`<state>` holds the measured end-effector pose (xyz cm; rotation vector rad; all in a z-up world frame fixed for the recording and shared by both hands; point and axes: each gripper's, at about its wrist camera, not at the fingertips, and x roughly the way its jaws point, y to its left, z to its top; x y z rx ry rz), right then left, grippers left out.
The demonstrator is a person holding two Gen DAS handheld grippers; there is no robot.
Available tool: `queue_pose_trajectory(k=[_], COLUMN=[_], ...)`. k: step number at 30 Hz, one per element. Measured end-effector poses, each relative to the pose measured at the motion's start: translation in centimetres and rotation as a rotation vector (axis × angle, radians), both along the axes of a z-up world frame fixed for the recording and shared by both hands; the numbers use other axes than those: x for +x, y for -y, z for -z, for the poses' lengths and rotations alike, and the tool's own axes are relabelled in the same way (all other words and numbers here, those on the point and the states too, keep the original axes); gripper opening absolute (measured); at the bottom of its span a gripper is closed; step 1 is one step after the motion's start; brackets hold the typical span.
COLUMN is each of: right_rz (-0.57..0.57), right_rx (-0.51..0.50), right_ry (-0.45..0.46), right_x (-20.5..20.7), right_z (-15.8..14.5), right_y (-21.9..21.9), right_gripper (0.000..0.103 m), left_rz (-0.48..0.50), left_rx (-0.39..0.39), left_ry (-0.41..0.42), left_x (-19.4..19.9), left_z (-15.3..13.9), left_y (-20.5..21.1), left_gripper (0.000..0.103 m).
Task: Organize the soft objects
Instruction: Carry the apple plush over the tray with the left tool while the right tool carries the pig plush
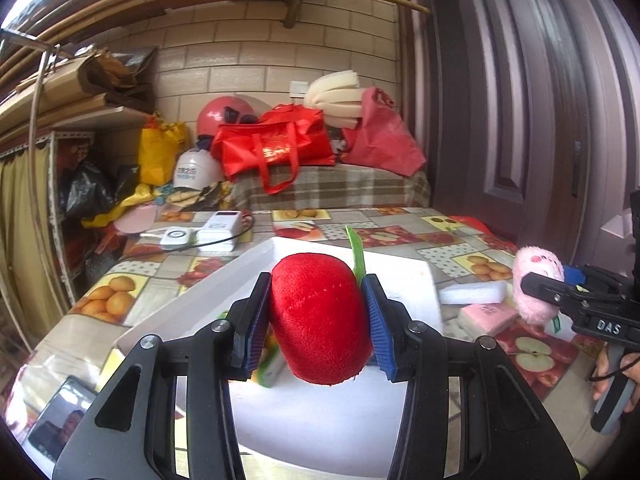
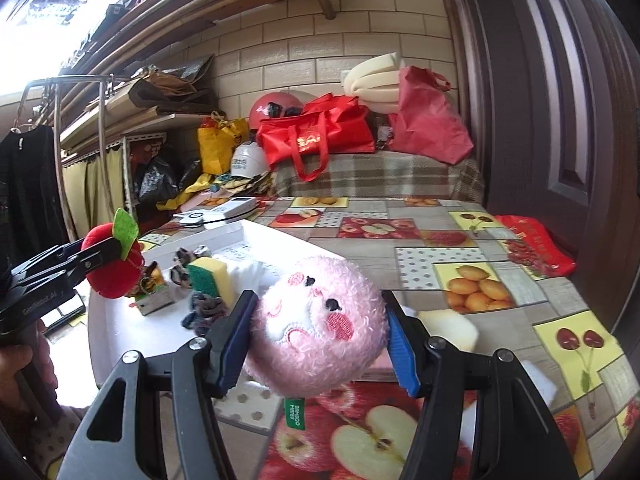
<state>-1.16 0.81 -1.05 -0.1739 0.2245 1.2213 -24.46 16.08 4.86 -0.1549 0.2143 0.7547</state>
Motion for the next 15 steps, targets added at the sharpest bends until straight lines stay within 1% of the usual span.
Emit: queue_pose_trajectory(k=[3,6,9,12,15], right_rz=[-0.072,-0.155,-0.210,-0.246,-0.284], right_rx=[-0.027,-0.058,-0.078,-0.091,-0.119], right_ry=[-0.017,-0.048,-0.068,-0.057,-0.052], right_x=[-1.5,-3.1,-4.4,-5.7,-6.4], right_z=[0.2,0.6,1.0,1.3,1.5], right_y=[-1.9,-4.1,-6.0,-7.3,-8.4], right_gripper=[0.061,0.061,0.061,0.061,0.061], left_rz=[-0.040,-0.051,-0.045,-0.037,-0.032], left_rx=[-0.036,-0.066,-0.056,-0.051,-0.062], left_ry=[0.006,0.016,-0.009,-0.032,-0.050], left_x=[-1.0,-1.4,-0.9,-0.6,-0.2], left_z=[0.3,0.6,0.8,0.9,1.0], left_y=[-1.5,-2.3,-2.0,-1.9,-2.1], left_gripper=[0.045,0.045,0.045,0.045,0.045])
